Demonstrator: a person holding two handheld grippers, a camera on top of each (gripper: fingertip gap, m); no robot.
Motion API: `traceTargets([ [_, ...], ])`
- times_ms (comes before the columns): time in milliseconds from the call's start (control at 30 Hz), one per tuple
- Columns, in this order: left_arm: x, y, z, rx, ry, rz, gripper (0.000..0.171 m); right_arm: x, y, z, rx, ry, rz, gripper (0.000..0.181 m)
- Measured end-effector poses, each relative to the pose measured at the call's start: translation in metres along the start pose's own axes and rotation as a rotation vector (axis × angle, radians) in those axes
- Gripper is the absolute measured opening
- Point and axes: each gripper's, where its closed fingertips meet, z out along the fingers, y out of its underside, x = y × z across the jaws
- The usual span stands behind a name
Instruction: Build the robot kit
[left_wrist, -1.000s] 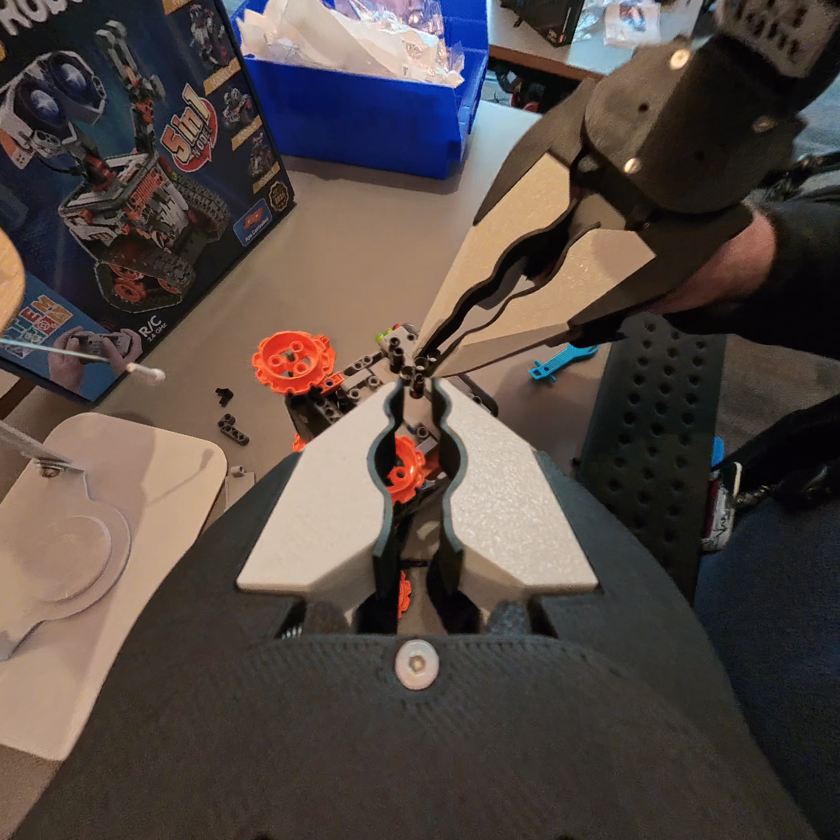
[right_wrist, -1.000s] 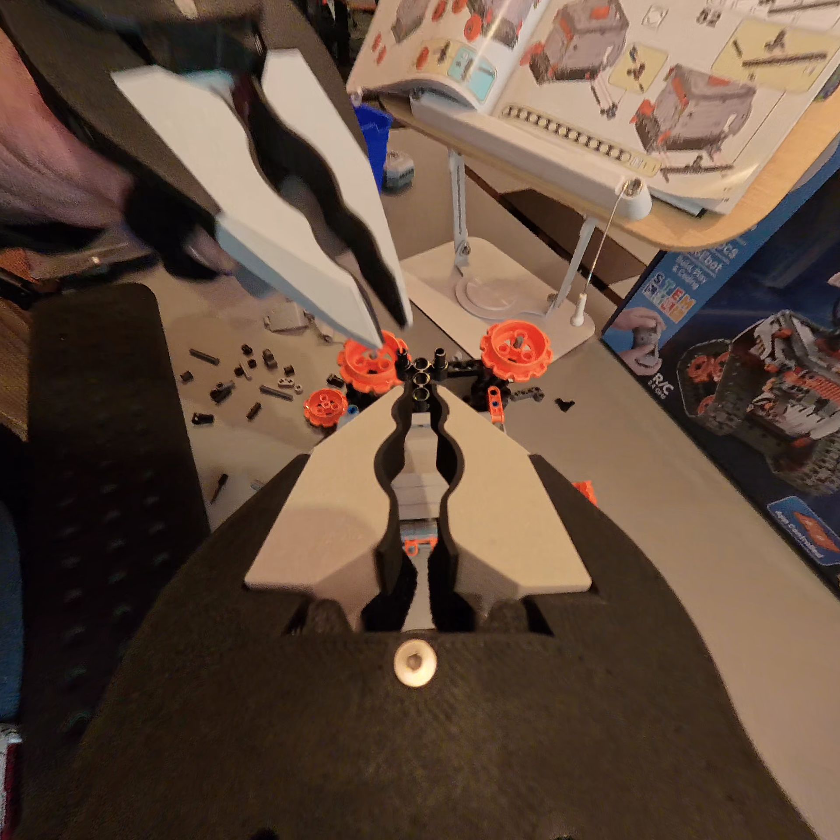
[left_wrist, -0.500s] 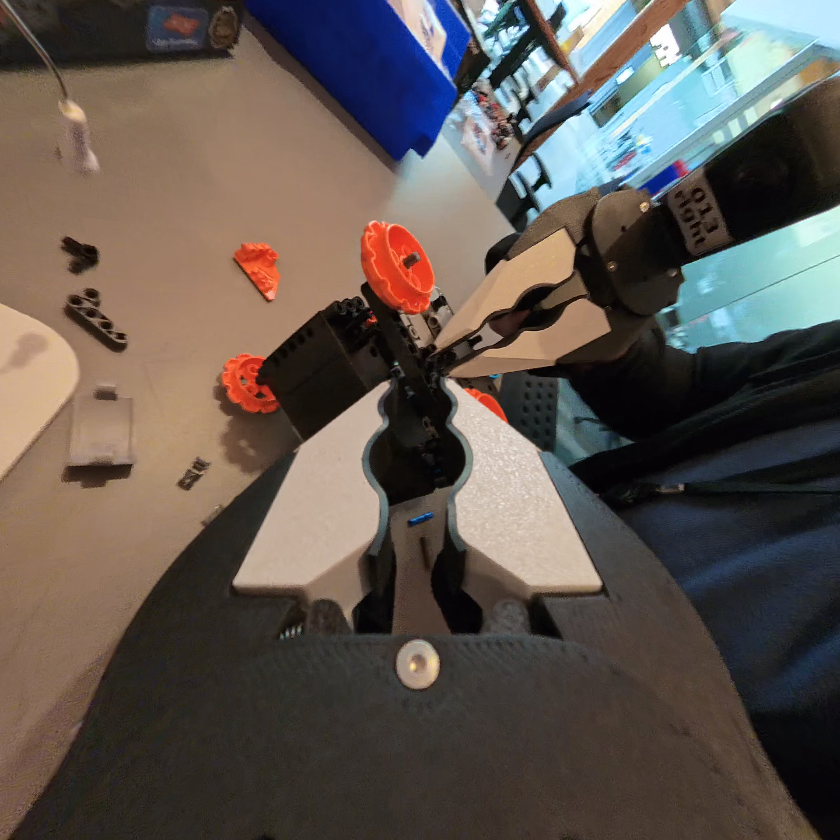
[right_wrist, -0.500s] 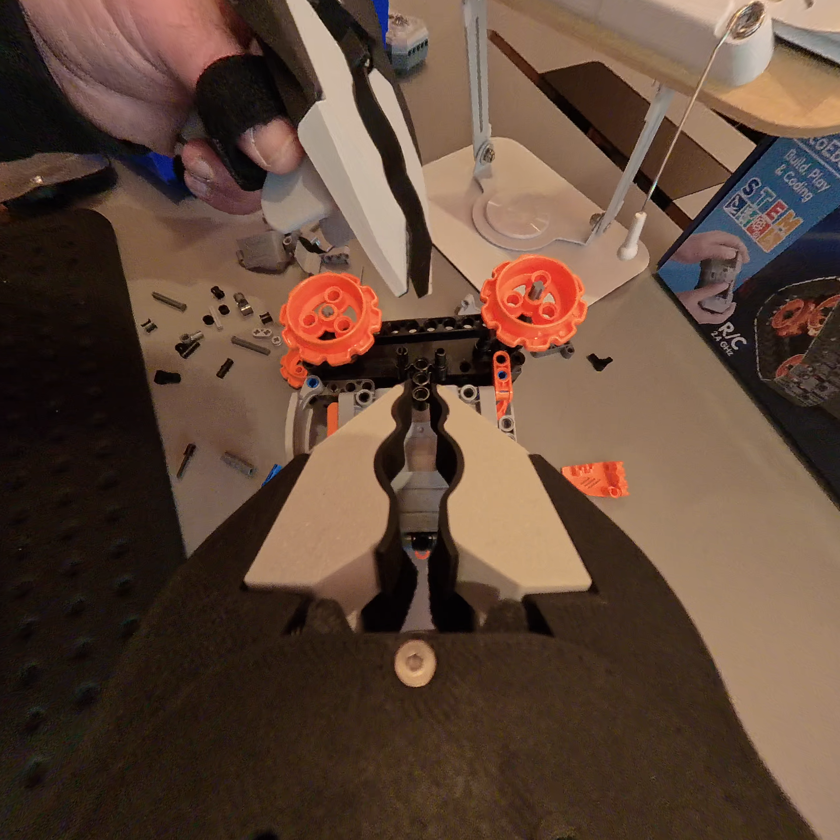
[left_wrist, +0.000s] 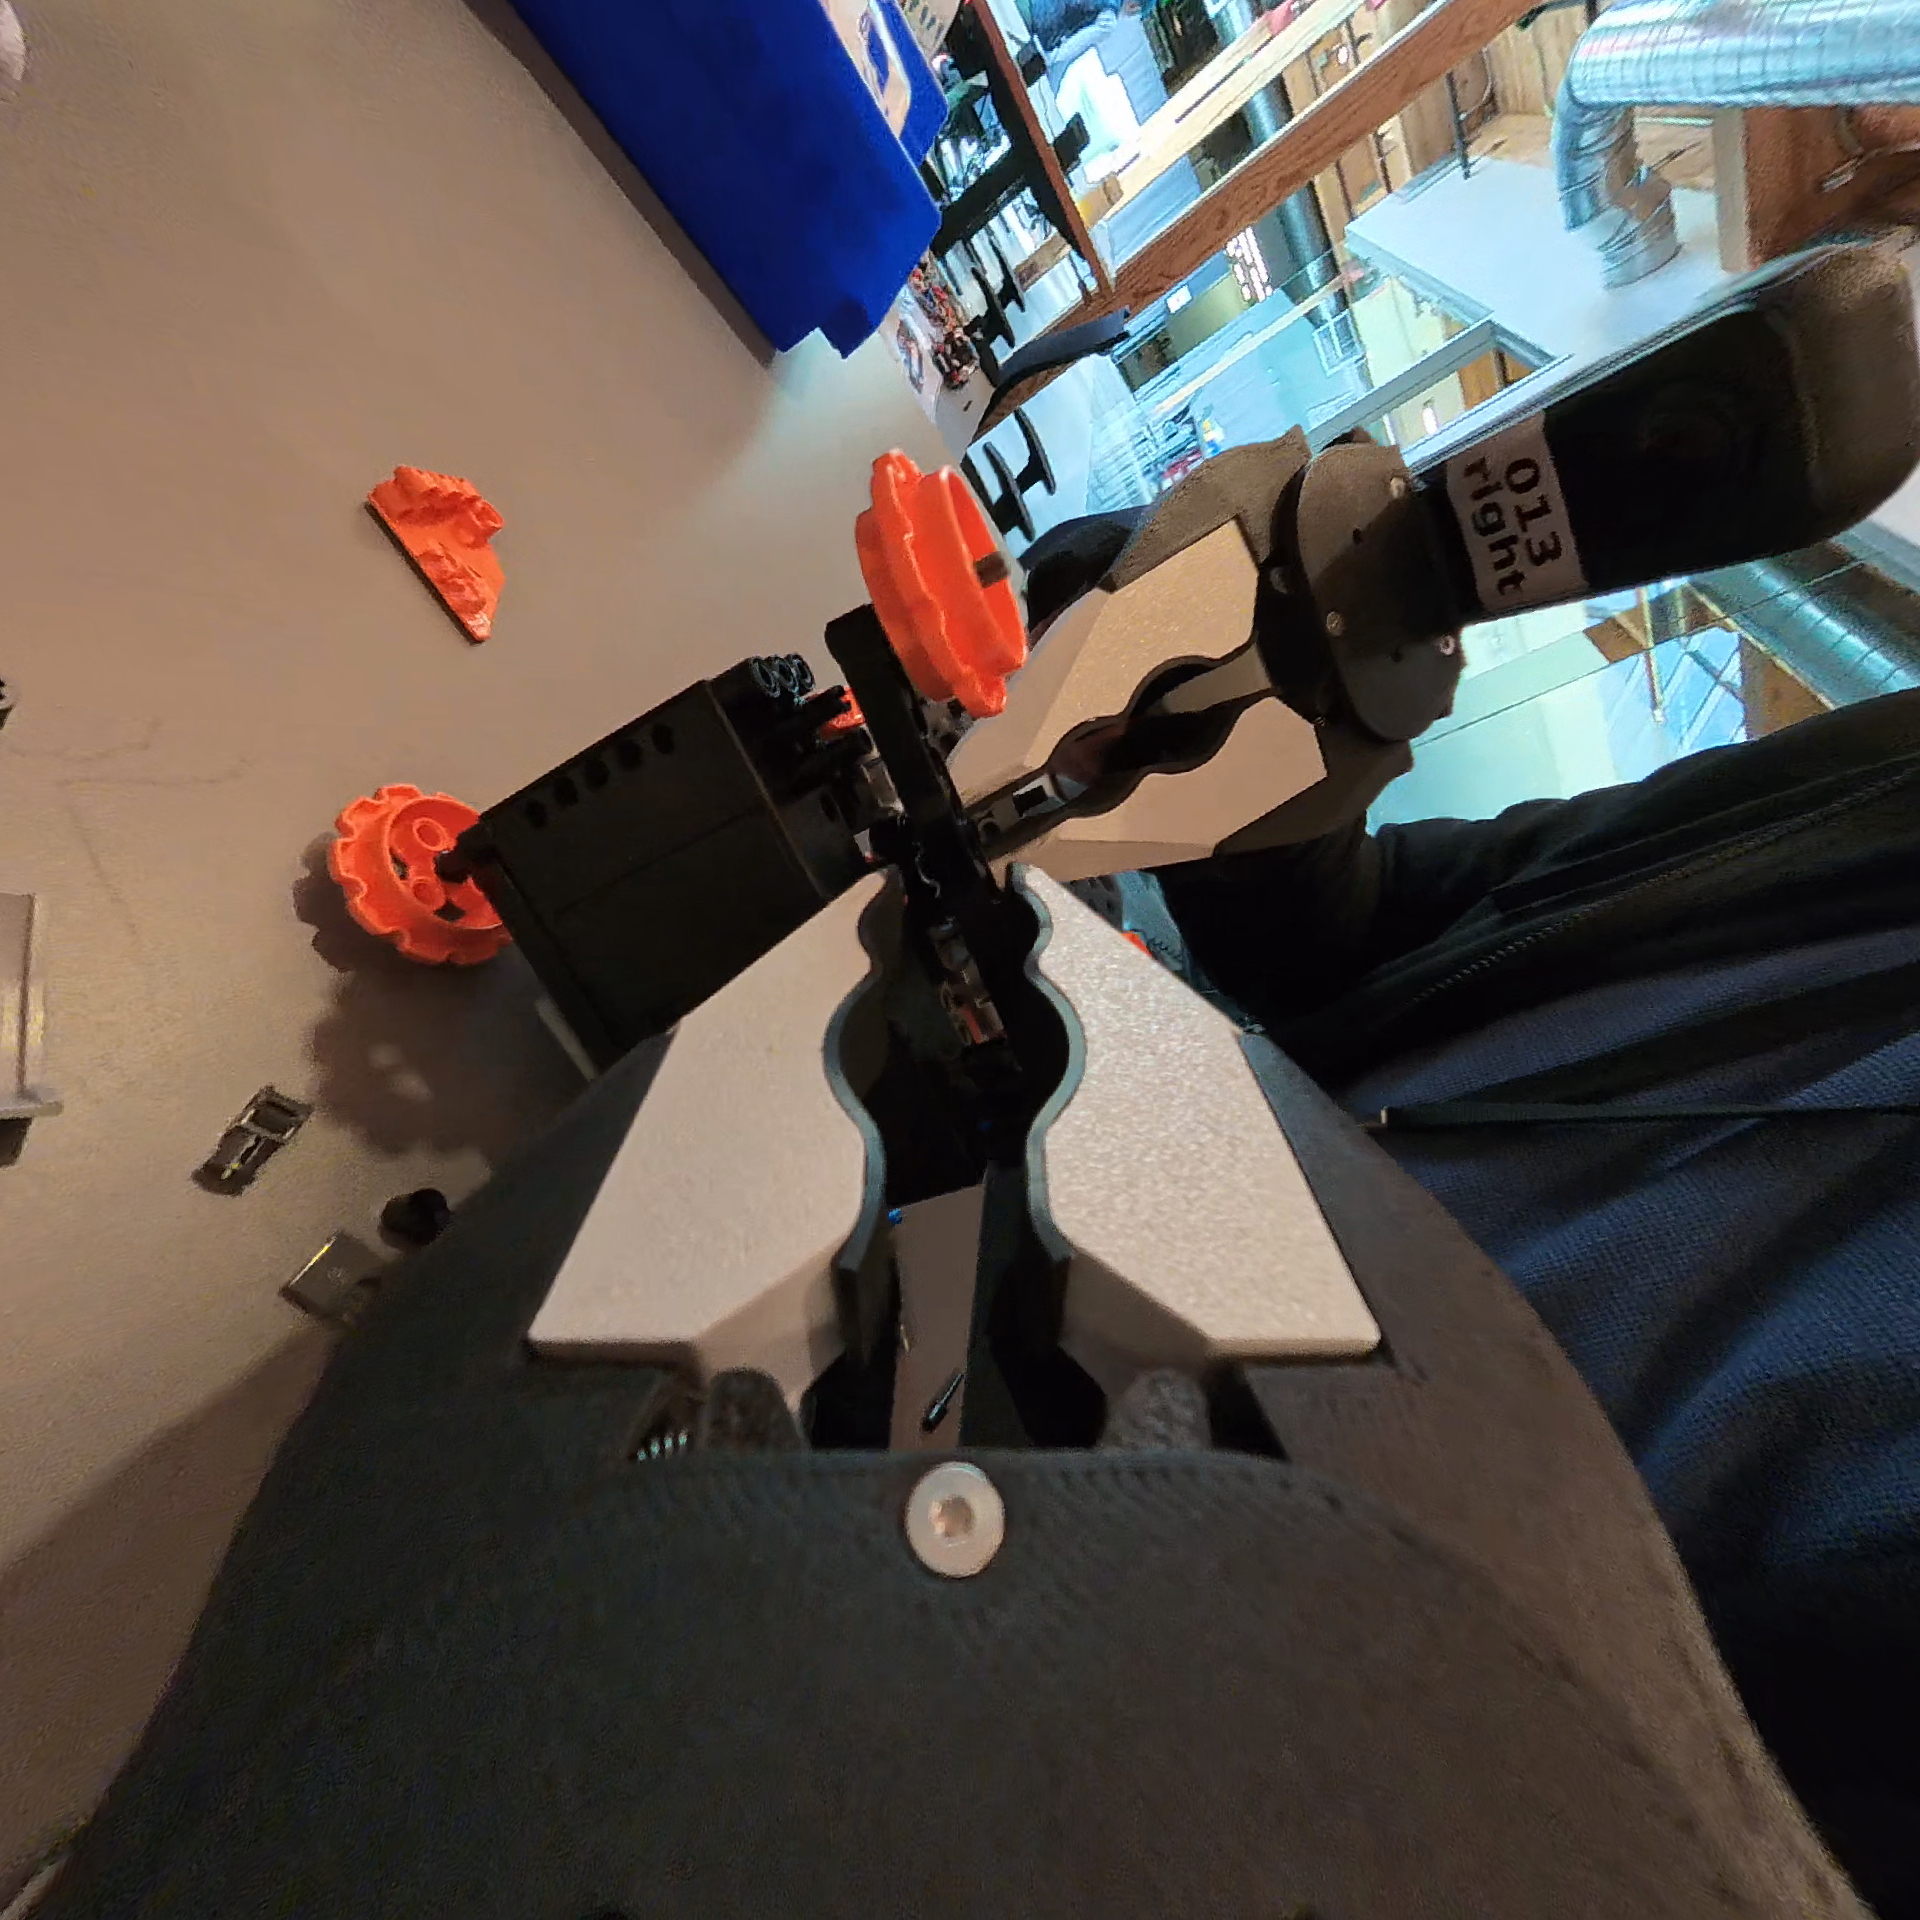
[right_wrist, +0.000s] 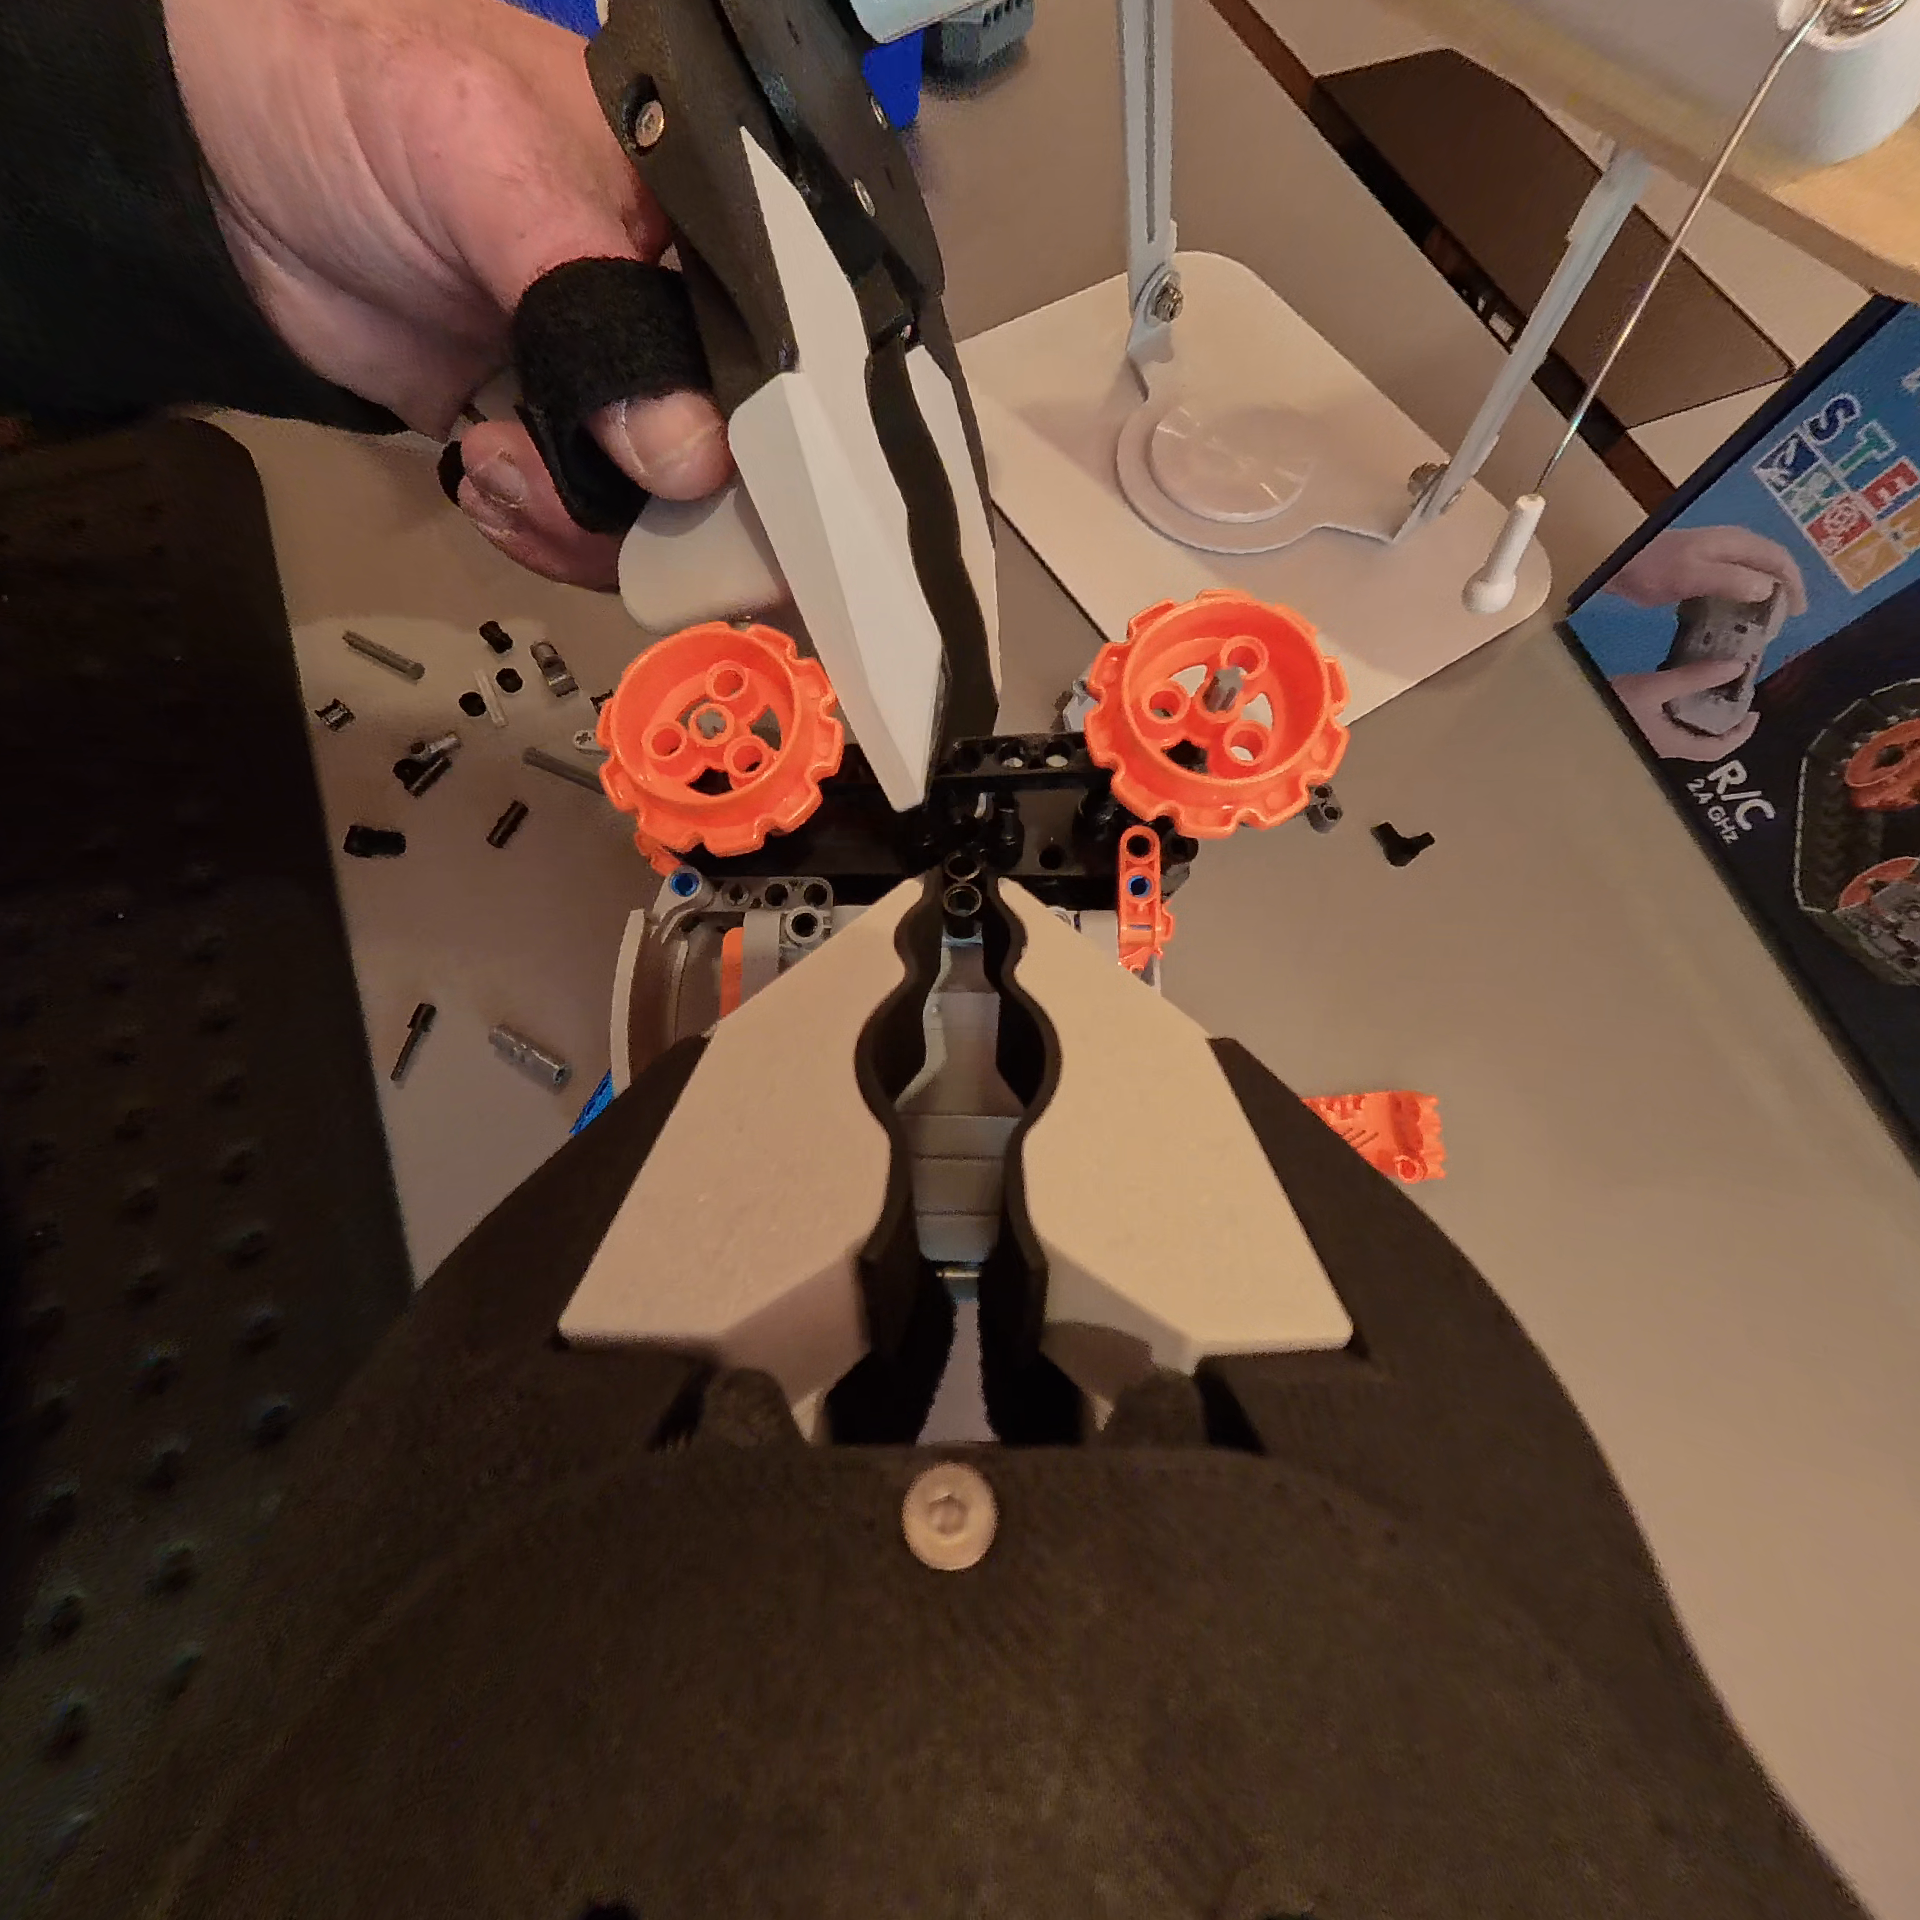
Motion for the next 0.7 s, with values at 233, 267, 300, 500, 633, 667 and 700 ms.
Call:
traceTargets([
  [233,-0.002,-0.002,-0.002,0.019,0.011,-0.01,0.017,0.001,0.0,0.004,-0.08,-0.042,0.002,0.004],
  [267,-0.002,-0.001,-0.002,0.014,0.012,-0.012,0.018,0.0,-0.001,0.004,-0.092,-0.052,0.01,0.004],
  [300,-0.001,-0.001,-0.003,0.013,0.008,-0.01,0.017,0.001,-0.001,0.003,-0.1,-0.047,-0.004,0.004],
  [500,0.003,-0.008,-0.013,0.056,0.002,0.022,0.022,0.001,-0.001,0.006,-0.117,-0.067,-0.007,0.004],
  [633,-0.001,-0.007,-0.014,0.048,-0.019,0.032,0.02,0.0,-0.003,0.008,-0.115,-0.073,-0.009,0.004],
  [667,0.0,-0.005,-0.013,0.035,-0.012,0.033,0.016,-0.001,-0.003,0.009,-0.117,-0.079,-0.002,0.004],
  [700,-0.001,-0.003,-0.011,0.027,-0.01,0.031,0.015,-0.001,-0.003,0.009,-0.125,-0.08,0.0,0.004],
])
